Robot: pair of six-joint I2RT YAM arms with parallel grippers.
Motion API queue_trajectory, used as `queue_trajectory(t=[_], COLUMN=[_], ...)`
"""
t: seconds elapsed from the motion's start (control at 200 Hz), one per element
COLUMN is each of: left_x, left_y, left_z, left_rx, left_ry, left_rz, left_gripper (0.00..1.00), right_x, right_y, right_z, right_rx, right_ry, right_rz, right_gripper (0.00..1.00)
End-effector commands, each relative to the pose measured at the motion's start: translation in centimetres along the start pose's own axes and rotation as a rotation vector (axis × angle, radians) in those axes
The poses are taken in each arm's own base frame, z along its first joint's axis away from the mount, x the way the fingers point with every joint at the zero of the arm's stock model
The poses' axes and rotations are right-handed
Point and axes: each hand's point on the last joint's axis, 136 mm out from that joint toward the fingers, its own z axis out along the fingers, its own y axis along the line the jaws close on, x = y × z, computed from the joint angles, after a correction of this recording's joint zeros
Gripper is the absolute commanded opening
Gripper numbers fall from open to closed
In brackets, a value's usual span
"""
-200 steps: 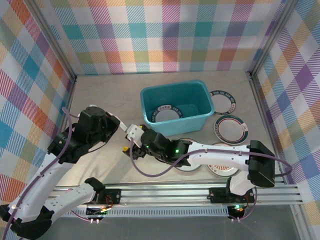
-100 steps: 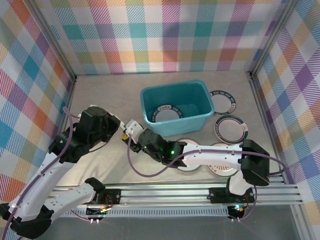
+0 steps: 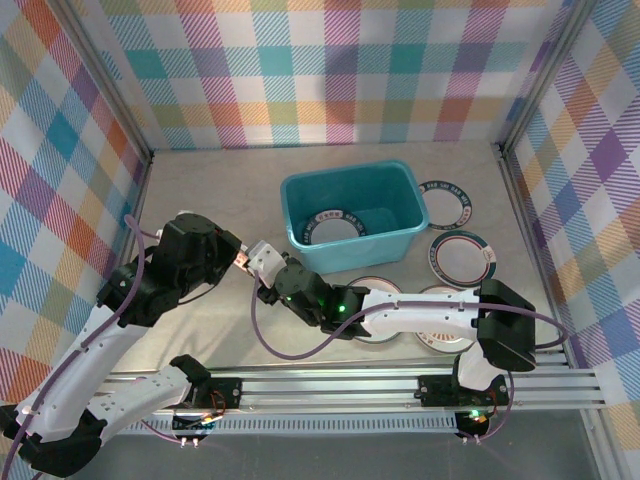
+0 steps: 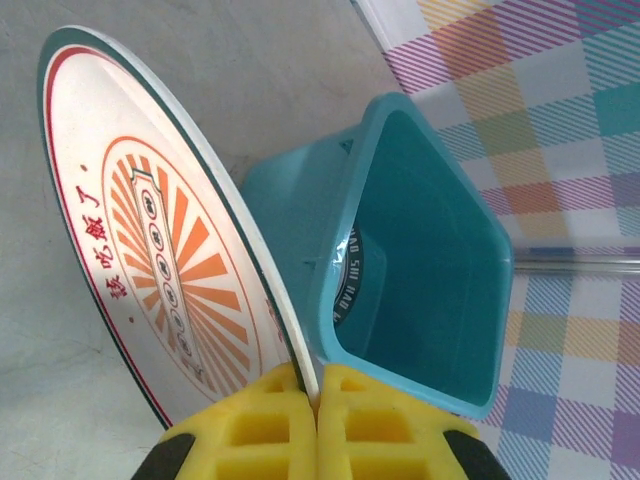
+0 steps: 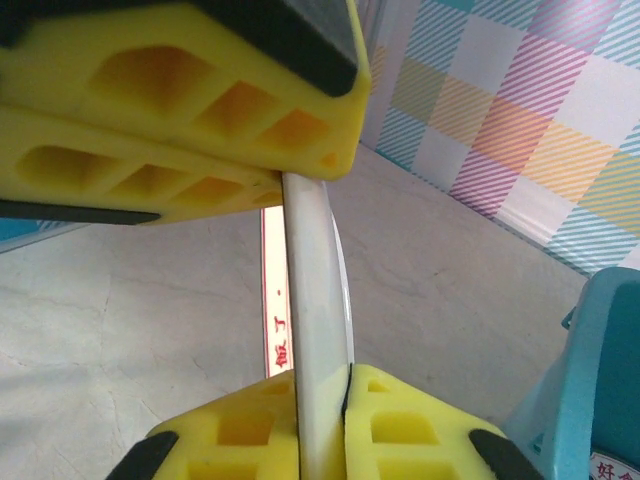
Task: Place the plates into the plastic bin on the countertop
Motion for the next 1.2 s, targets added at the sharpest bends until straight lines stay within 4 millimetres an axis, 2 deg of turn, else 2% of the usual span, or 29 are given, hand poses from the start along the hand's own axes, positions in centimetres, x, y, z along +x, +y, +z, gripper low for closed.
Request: queue_trajectory(t=[0.0, 0.12, 0.23, 0.355, 0.48, 0.575, 0.65, 0.765, 0.965, 1.065, 1.195], left_x=[-0.1, -0.5, -1.6, -3.1, -4.4, -4.9, -4.9, -4.3, -1.8, -0.7, 0.1], left_y=[-2.2, -2.5, -2.9, -3.5, -3.9, -4.0, -3.9, -3.8, -4.3, -4.9, -5.5], left_z=[-1.4, -2.0, -3.4, -5.3, -6.7, -6.8, -6.4, -4.5, 2.0, 5.7, 10.5], left_rx=[0.099, 0.117, 0.121, 0.123, 0.116, 0.097, 0.078, 0.023, -0.113, -0.167, -0.211], left_ry=[-0.001, -0.012, -0.055, -0.112, -0.17, -0.194, -0.198, -0.173, -0.052, -0.001, 0.065], left_rz=[0.028, 0.046, 0.08, 0.149, 0.211, 0.262, 0.298, 0.372, 0.551, 0.626, 0.657], left_gripper=[0.13, 0.42, 0.54, 0.6, 0.63, 0.63, 0.64, 0.65, 0.65, 0.66, 0.67], right_x=[-1.7, -1.8, -1.8, -2.3, -2.6, -3.4, -4.0, -4.1, -2.0, 0.1, 2.4], right_y=[0.8, 0.2, -1.2, -3.3, -6.9, -9.7, -12.9, -18.3, -27.2, -30.8, -33.8], right_z=[-0.5, -0.8, -1.1, -1.7, -2.4, -3.5, -4.5, -6.1, -8.9, -9.7, -9.5], right_rx=[-0.023, -0.006, 0.018, 0.03, 0.056, 0.061, 0.089, 0.152, 0.306, 0.324, 0.28], right_ry=[-0.06, -0.058, -0.043, -0.032, 0.013, 0.005, -0.006, 0.005, 0.088, 0.142, 0.222], right_rz=[0.031, 0.058, 0.124, 0.176, 0.29, 0.36, 0.424, 0.508, 0.548, 0.647, 0.794], right_gripper=[0.05, 0.03, 0.01, 0.0, 0.0, 0.0, 0.0, 0.0, 0.0, 0.0, 0.0])
